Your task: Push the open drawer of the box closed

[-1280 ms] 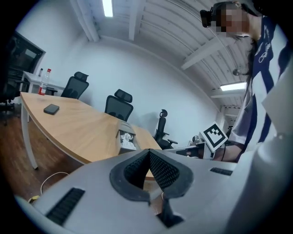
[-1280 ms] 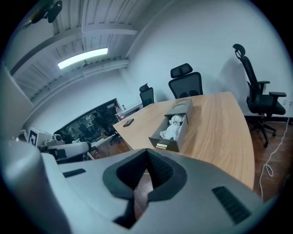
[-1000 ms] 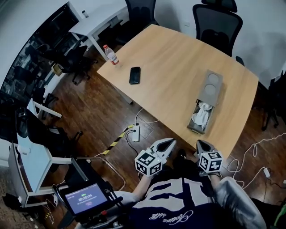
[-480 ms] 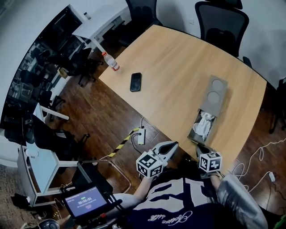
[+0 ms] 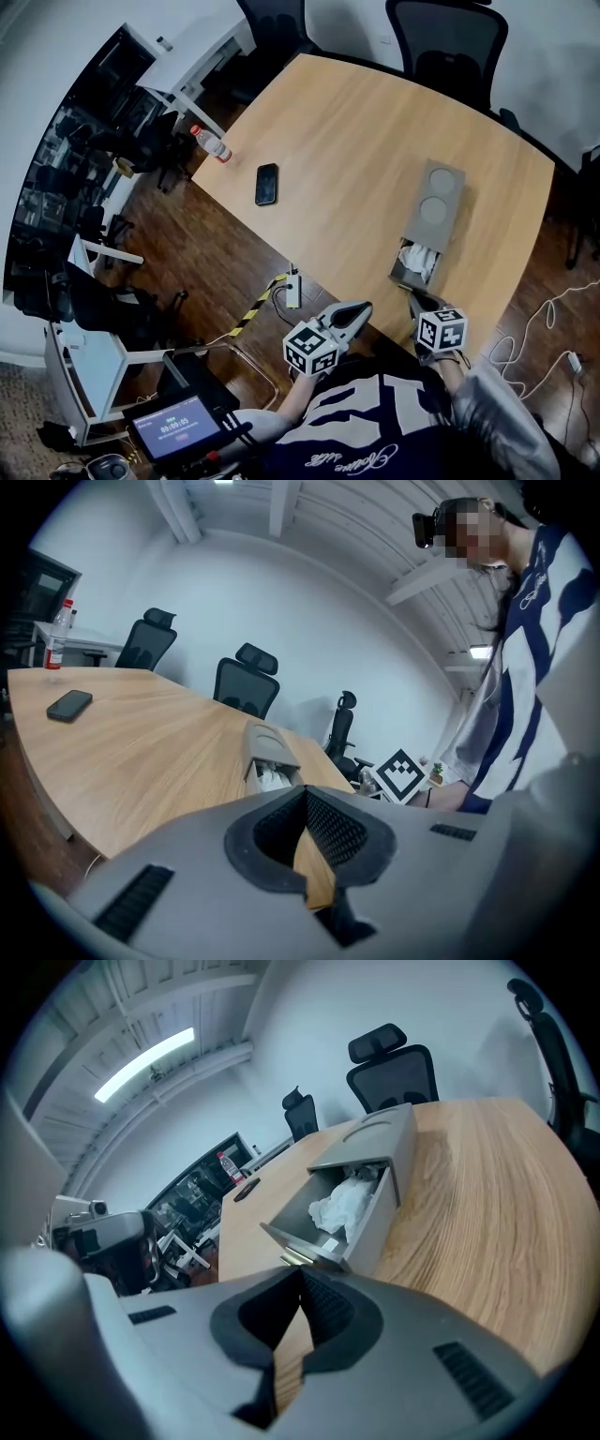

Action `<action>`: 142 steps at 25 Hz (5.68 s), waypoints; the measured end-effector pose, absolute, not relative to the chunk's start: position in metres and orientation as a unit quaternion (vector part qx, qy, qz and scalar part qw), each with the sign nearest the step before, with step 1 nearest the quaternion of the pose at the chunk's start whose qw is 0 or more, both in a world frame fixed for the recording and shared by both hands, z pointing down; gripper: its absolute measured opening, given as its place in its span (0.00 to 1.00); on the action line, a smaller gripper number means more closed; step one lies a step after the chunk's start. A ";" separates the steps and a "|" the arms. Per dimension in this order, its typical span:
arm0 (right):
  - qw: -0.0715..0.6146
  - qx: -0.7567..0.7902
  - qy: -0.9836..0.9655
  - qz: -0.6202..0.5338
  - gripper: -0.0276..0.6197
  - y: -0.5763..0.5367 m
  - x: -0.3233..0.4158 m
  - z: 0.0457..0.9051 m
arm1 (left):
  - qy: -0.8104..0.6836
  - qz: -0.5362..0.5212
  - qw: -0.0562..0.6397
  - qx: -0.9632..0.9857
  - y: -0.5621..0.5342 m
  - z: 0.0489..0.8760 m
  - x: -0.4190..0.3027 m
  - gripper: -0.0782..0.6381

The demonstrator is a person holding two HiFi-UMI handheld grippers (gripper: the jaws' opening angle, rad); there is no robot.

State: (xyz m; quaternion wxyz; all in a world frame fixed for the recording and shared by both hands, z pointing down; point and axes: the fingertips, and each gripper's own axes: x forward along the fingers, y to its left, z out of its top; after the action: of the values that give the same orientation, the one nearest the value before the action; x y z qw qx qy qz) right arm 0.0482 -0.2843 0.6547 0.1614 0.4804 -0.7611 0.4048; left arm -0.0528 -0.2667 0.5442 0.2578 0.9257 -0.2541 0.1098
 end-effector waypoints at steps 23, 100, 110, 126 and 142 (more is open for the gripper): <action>0.149 0.568 -0.745 0.317 0.04 -0.382 0.091 0.648 | -0.250 0.128 0.276 0.919 -0.297 0.573 -0.043 0.11; 0.119 0.417 -0.854 0.286 0.04 0.146 0.145 0.556 | -0.346 0.040 0.262 0.900 0.168 0.539 0.054 0.11; 0.108 0.380 -0.879 0.267 0.04 0.155 0.112 0.541 | -0.363 0.032 0.249 0.897 0.187 0.530 0.033 0.11; 0.104 0.374 -0.886 0.253 0.04 0.128 0.111 0.545 | -0.349 0.029 0.231 0.908 0.156 0.530 0.042 0.11; 0.104 0.415 -0.866 0.260 0.04 0.144 0.153 0.539 | -0.316 0.043 0.236 0.918 0.163 0.522 0.074 0.11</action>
State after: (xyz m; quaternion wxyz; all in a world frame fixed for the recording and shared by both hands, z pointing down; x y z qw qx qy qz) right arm 0.1533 0.1445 0.5390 0.1037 0.4153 -0.8656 0.2599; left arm 0.0737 0.1630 0.5221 0.2363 0.9180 -0.3158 0.0430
